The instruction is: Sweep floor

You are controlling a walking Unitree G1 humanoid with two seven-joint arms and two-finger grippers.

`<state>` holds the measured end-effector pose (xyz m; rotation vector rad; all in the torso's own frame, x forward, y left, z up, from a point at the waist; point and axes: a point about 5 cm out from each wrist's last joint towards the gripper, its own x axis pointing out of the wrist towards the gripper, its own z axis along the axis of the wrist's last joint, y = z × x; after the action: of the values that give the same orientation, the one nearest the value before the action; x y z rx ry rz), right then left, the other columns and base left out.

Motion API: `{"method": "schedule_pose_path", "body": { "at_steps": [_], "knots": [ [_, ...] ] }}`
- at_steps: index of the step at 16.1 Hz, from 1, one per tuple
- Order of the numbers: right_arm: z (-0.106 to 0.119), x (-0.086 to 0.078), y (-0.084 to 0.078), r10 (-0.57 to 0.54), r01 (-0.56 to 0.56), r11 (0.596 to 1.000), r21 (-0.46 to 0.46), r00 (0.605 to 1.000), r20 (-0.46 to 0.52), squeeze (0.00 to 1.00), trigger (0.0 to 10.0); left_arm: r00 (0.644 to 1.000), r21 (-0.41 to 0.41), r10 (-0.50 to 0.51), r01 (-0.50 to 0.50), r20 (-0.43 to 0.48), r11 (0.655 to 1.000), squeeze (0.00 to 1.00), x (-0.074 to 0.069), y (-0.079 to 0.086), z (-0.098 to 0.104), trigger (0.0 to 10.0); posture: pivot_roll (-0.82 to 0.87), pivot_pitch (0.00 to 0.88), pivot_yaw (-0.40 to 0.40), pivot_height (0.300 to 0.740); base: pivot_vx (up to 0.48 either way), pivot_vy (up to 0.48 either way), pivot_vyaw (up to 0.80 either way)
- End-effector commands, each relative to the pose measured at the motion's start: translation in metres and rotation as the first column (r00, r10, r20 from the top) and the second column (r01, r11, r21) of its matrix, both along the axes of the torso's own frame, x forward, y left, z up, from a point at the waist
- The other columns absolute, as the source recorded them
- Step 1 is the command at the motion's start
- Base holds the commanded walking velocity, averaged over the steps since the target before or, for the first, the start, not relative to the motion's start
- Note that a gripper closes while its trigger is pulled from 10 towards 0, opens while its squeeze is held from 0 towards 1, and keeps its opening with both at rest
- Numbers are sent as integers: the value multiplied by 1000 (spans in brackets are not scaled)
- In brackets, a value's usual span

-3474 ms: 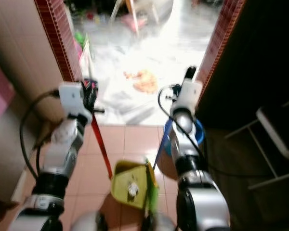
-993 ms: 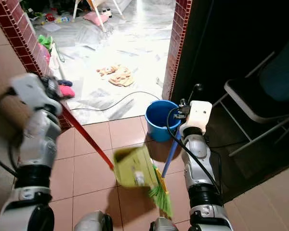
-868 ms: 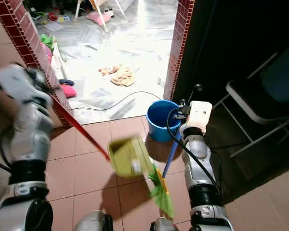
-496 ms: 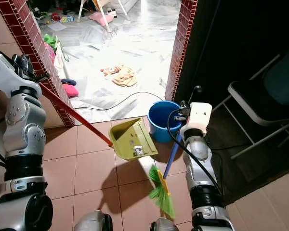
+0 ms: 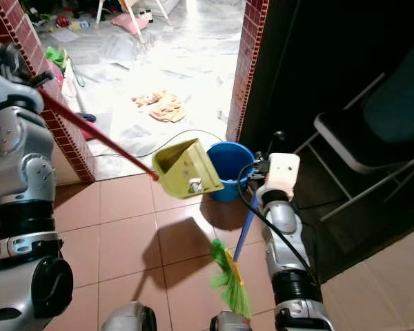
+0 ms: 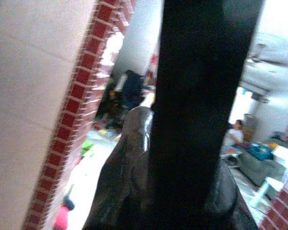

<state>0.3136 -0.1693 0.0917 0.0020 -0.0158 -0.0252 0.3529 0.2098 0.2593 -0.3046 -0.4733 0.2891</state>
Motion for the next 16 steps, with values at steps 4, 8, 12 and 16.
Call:
{"method": "schedule_pose_path", "body": {
  "at_steps": [4,8,12,16],
  "knots": [
    [-2,-2,4,22,-22,1000,-14,1000,-13,0,10000,991,72,-80,73,105,995,0,7,-27,24,10000,-71,0,-14,740,221,0,0],
    [-2,-8,5,28,-28,999,-29,1000,-3,0,10000,988,87,-116,107,100,990,0,9,-36,22,10000,-83,0,1,740,457,0,-400],
    [-3,-7,6,30,-30,999,-29,1000,-4,0,10000,986,110,-125,113,106,987,0,9,-39,24,10000,-78,0,4,740,472,0,-336],
    [-2,-6,9,42,-42,999,-32,999,-3,0,10000,988,133,-116,101,105,986,0,9,-37,26,10000,-65,0,-1,740,420,147,0]
  ]
}}
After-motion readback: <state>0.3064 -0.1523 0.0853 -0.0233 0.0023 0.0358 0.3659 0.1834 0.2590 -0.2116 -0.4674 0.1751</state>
